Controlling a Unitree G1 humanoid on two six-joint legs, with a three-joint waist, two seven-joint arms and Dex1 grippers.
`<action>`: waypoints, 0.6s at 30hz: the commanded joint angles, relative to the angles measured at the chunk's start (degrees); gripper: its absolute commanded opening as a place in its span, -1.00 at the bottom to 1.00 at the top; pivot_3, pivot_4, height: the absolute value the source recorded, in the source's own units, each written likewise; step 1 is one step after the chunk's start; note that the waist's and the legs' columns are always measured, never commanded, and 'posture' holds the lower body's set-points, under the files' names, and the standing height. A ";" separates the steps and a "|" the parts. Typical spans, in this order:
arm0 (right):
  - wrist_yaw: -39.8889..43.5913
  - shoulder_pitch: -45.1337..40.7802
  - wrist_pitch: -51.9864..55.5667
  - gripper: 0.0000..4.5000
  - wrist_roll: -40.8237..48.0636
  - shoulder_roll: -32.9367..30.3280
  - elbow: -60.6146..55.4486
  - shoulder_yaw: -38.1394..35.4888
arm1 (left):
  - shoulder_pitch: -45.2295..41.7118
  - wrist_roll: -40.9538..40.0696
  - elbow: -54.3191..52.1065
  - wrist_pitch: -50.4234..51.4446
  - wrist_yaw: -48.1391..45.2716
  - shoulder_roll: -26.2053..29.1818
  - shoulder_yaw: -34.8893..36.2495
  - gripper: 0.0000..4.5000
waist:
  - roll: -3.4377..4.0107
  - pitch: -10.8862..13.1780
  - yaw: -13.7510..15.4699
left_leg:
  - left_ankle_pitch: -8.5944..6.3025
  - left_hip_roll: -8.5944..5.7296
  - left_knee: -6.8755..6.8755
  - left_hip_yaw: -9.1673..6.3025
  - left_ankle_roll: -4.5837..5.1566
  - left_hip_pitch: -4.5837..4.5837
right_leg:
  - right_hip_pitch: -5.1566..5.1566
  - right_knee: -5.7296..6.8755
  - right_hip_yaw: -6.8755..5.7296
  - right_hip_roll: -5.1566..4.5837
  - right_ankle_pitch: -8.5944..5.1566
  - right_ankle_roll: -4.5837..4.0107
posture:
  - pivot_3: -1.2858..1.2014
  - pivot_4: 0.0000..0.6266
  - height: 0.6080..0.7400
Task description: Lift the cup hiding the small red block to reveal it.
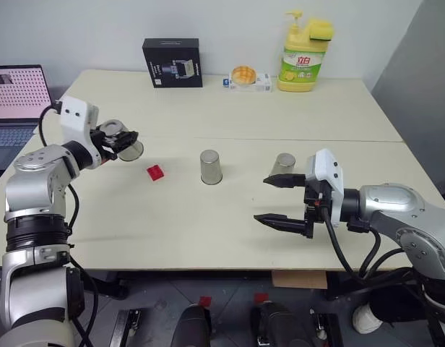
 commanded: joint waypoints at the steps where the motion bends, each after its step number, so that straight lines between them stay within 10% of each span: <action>1: 0.43 -1.43 -1.25 1.00 0.31 0.28 -0.74 -1.43 | -3.22 2.23 6.81 -4.42 3.99 0.22 0.83 0.19 | 0.00 0.00 0.04 | 0.00 -0.02 0.01 0.01 0.00 0.00 | 0.00 0.01 0.00 0.00 0.00 0.00 | 0.03 -0.52 1.00; 9: 0.25 -1.21 -0.96 1.00 0.62 0.13 -1.23 -1.85 | -7.76 3.44 22.08 -10.64 5.94 -2.42 0.14 0.19 | -0.02 -0.01 0.07 | 0.00 -0.01 0.03 0.06 0.00 -0.06 | 0.00 -0.01 -0.03 -0.01 0.00 0.00 | 0.03 -0.52 1.00; 18: -0.53 -0.60 -0.16 1.00 1.10 -0.04 -2.08 -2.51 | -9.69 4.30 27.87 -12.11 5.82 -2.17 -0.09 1.00 | -0.03 -0.01 0.04 | 0.00 -0.02 0.03 0.08 0.00 -0.05 | -0.02 0.02 -0.06 0.00 0.00 0.00 | 0.03 -0.52 1.00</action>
